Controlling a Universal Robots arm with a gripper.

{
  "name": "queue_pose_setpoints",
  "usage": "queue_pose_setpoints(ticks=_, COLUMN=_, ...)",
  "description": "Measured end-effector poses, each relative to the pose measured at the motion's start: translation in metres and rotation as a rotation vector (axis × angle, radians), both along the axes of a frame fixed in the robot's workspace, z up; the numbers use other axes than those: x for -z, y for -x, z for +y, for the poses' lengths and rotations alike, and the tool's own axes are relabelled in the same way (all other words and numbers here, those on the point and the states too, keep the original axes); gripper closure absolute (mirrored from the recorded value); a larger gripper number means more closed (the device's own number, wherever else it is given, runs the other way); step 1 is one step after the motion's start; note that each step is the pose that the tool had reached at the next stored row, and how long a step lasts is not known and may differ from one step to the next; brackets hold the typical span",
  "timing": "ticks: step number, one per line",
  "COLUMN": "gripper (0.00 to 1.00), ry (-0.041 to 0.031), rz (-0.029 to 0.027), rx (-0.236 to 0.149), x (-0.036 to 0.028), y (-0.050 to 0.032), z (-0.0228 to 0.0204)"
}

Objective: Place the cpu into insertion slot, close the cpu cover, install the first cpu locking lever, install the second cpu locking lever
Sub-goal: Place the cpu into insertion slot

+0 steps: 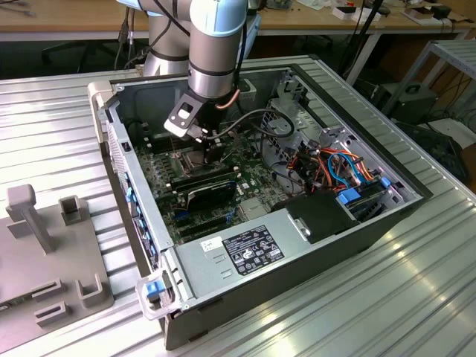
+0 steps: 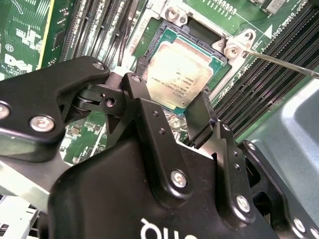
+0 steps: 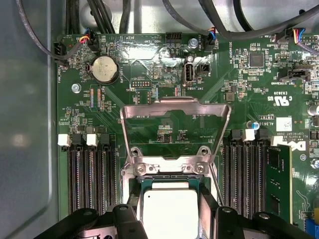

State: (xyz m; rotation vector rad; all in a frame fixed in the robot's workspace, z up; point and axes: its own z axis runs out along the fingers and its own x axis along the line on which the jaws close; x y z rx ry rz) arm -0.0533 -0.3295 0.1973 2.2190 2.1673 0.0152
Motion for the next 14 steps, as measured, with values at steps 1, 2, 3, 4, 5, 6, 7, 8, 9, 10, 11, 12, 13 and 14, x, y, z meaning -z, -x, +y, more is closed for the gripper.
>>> queue_pose_setpoints(ticks=1, gripper=0.45, ry=0.0000, rz=0.0000, rx=0.000, x=0.0000, y=-0.0001, z=0.0000)
queue_pose_setpoints(ticks=2, gripper=0.45, ry=0.0000, rz=0.0000, rx=0.000, x=0.0000, y=-0.0001, z=0.0000)
queue_pose_setpoints(ticks=3, gripper=0.45, ry=0.0000, rz=0.0000, rx=0.000, x=0.0000, y=-0.0001, z=0.0000)
queue_pose_setpoints(ticks=4, gripper=0.45, ry=0.0000, rz=0.0000, rx=0.000, x=0.0000, y=-0.0001, z=0.0000)
queue_pose_setpoints(ticks=5, gripper=0.45, ry=0.0000, rz=0.0000, rx=0.000, x=0.0000, y=-0.0001, z=0.0000)
queue_pose_setpoints(ticks=6, gripper=0.45, ry=-0.0005, rz=-0.0003, rx=0.000, x=0.0002, y=-0.0002, z=0.0001)
queue_pose_setpoints(ticks=7, gripper=0.44, ry=-0.0012, rz=-0.0010, rx=0.000, x=0.0004, y=-0.0004, z=0.0002)
queue_pose_setpoints(ticks=8, gripper=0.44, ry=-0.0014, rz=-0.0010, rx=0.000, x=0.0006, y=-0.0004, z=0.0003)
queue_pose_setpoints(ticks=9, gripper=0.38, ry=0.0000, rz=0.0000, rx=0.000, x=0.0001, y=-0.0002, z=0.0000)
queue_pose_setpoints(ticks=10, gripper=0.38, ry=0.0001, rz=0.0001, rx=0.000, x=-0.0008, y=-0.0002, z=0.0000)
queue_pose_setpoints(ticks=11, gripper=0.38, ry=-0.0001, rz=0.0000, rx=0.000, x=-0.0030, y=-0.0002, z=0.0000)
queue_pose_setpoints(ticks=12, gripper=0.38, ry=-0.0001, rz=0.0001, rx=0.000, x=-0.0059, y=-0.0002, z=0.0000)
queue_pose_setpoints(ticks=13, gripper=0.38, ry=-0.0001, rz=0.0002, rx=0.000, x=-0.0090, y=-0.0003, z=0.0000)
queue_pose_setpoints(ticks=14, gripper=0.38, ry=-0.0001, rz=0.0002, rx=0.000, x=-0.0131, y=-0.0002, z=0.0000)
